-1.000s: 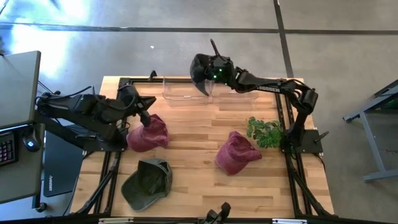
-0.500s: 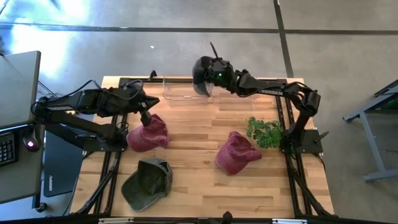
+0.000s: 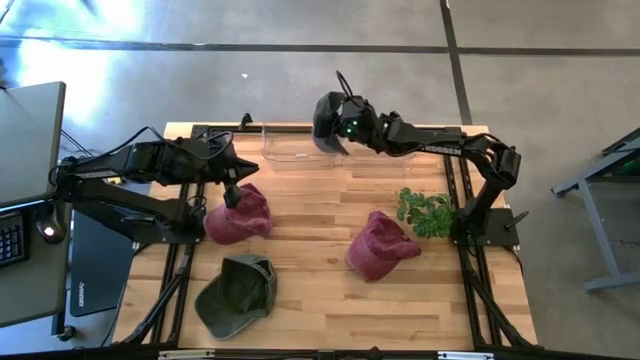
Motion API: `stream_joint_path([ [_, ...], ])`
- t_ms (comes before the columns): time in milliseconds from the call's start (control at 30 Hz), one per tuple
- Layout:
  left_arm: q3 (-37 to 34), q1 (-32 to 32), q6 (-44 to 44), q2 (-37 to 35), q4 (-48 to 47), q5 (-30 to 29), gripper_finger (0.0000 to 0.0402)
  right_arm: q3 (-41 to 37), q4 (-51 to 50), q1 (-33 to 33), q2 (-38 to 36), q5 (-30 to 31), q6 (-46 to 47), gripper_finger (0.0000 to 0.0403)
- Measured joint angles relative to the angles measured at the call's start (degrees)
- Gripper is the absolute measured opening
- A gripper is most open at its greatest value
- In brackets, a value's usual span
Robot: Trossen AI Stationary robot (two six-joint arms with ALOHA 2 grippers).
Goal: Pick & Place hat
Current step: Put the right gray cap into the left transparent bin
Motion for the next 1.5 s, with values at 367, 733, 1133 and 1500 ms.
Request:
stream_joint_path([
  [367,0.0,0.0,-0.2,1.3,4.6,-4.7,0.0027,0.0,-1.9,-1.0,-0.4,-2.2,-0.5,0.0025],
  [733,0.0,0.0,-0.5,5.8,9.8,-5.3,0.0027,0.0,-3.8,-3.7,2.9,-2.4,-2.7,0.0031],
  [1133,0.0,0.0,-5.7,8.2,11.8,-3.3,0.0027,0.0,-11.1,-6.6,1.9,-5.0,-10.5,0.0147],
  [1500,0.0,7.9,-18.1,10.4,4.3,-0.1,0.0027,0.0,-17.1,-10.5,-11.3,-11.5,-18.3,0.0185],
])
